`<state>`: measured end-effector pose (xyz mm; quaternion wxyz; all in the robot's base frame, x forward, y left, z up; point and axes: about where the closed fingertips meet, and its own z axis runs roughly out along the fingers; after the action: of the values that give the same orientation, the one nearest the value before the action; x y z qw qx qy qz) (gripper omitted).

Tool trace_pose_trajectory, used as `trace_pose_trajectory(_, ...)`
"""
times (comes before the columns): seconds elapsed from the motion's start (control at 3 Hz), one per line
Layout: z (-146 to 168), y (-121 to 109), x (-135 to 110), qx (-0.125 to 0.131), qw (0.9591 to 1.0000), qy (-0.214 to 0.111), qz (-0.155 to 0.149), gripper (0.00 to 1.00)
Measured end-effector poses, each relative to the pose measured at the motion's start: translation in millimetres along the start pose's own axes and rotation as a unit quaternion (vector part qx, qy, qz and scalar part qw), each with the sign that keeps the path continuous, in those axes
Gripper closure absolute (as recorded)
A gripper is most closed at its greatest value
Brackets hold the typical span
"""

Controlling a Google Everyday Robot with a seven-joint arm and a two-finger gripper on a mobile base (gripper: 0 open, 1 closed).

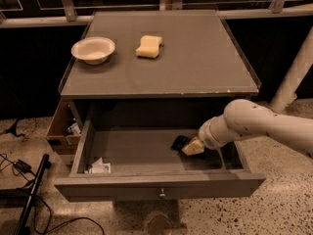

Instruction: Pick rxbar chocolate from top drawer and place on counter

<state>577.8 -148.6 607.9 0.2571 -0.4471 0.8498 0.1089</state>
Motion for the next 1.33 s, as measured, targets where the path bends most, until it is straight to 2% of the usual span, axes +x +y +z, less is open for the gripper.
trace_pose_trajectory(0.33, -11.9, 4.8, -7.6, -0.014, 0.9997, -0.010, -0.016, 1.00)
trace_pose_trajectory(0.67, -57.1, 21.9, -42.9, -0.046, 0.9954, -0.027, -0.080, 1.00)
trace_pose_trajectory(1.0, -116.8, 43.8, -83.5, -0.069, 0.9866, -0.022, -0.146, 1.00)
trace_pose_trajectory(1.33, -123.0, 59.7, -73.7, -0.100, 0.9836, -0.004, -0.150, 1.00)
